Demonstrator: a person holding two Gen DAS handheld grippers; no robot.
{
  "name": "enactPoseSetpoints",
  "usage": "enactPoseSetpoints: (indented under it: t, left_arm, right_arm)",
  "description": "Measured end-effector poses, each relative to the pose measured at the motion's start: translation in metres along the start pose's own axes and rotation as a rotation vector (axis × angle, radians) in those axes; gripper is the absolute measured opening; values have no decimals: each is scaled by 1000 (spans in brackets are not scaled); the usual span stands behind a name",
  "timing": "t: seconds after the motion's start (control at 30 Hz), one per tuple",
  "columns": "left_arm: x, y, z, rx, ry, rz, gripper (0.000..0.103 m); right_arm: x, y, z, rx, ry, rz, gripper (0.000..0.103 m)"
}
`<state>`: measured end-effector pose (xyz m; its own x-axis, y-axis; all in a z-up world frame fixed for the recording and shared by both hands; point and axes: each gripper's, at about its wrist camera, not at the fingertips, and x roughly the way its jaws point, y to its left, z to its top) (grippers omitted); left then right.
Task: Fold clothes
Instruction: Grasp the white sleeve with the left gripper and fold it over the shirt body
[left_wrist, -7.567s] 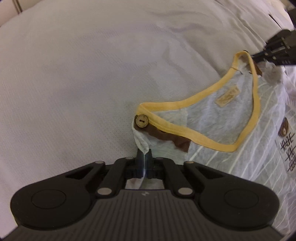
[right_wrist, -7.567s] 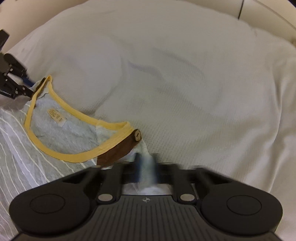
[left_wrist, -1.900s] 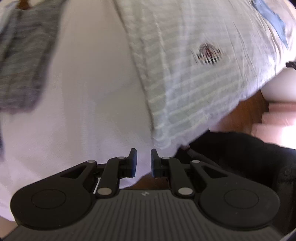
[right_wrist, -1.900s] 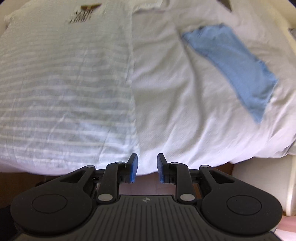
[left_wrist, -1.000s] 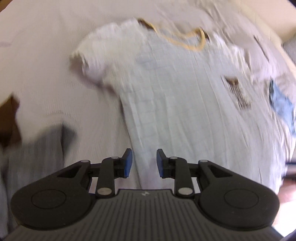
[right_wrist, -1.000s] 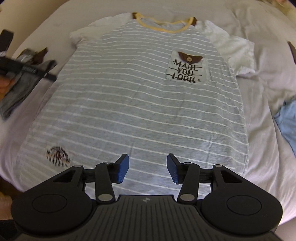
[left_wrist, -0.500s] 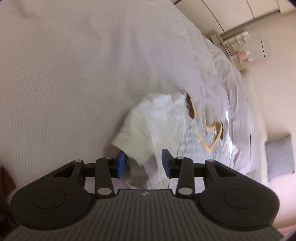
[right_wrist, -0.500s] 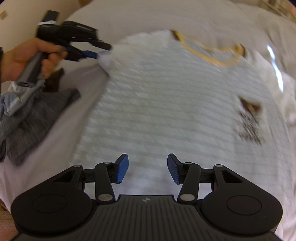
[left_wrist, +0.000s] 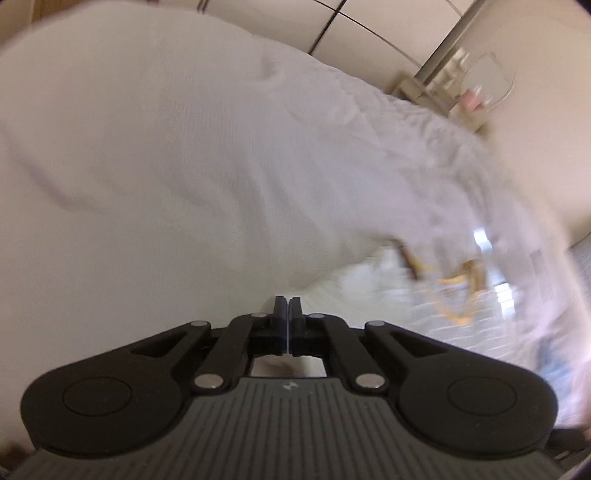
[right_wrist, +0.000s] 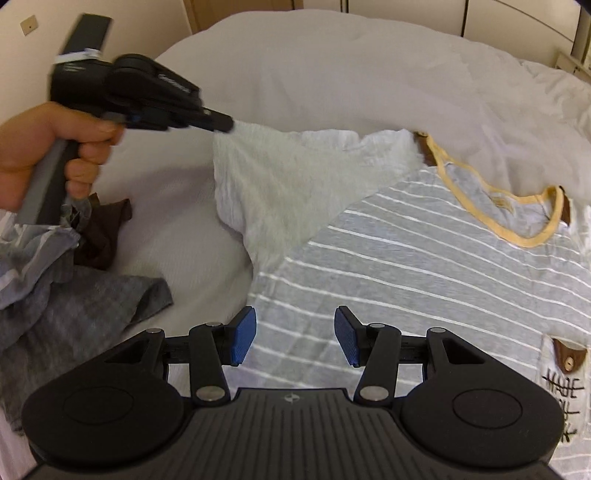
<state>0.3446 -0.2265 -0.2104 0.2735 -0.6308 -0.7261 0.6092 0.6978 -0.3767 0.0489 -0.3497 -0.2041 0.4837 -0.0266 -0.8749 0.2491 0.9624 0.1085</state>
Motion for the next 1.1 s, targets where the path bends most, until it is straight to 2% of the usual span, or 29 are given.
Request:
enactPoseSetpoints:
  t: [0.07, 0.13, 0.2, 0.27, 0.37, 0.47, 0.5, 0.53, 0.63, 0.7, 0.87, 0.97, 1.07, 1.1]
  left_arm:
    - [6, 11, 4, -19, 24, 14, 0]
    - [15, 14, 8, -7, 55, -15, 1]
    - [30, 12, 11, 7, 110, -51, 19]
    - [46, 9, 14, 22, 165, -86, 31]
    - [67, 1, 14, 32, 230, -103, 31]
    - [75, -1, 10, 41, 266, -128, 25]
    - [75, -1, 9, 60, 277, -133, 0]
    - [75, -3, 10, 74, 278, -130, 0]
    - [59, -4, 22, 141, 179, -81, 0]
    - [52, 5, 34, 111, 134, -84, 0]
    - [52, 9, 35, 152, 142, -76, 0]
    - [50, 19, 34, 115, 95, -14, 1]
    - [41, 34, 35, 23, 31, 7, 0]
    - [34, 34, 32, 16, 29, -3, 5]
  right_arm:
    - [5, 1, 5, -2, -4, 2, 50]
    - [10, 3, 10, -4, -7, 3, 50]
    - [15, 4, 15, -7, -11, 5, 50]
    - [20, 6, 20, -9, -15, 7, 51]
    - [25, 8, 24, -21, -12, 16, 51]
    - [29, 11, 26, -26, -10, 19, 51]
    - [30, 12, 25, -23, -6, 21, 51]
    - [30, 12, 24, -20, -2, 22, 51]
    - [30, 13, 21, -21, 3, 27, 51]
    - [29, 15, 22, -30, -5, 30, 51]
    - [35, 23, 27, -56, -28, 29, 51]
    - [42, 33, 32, -109, -41, 17, 51]
    - [51, 46, 35, -203, -48, -33, 51]
    - [54, 50, 36, -235, -50, -50, 51]
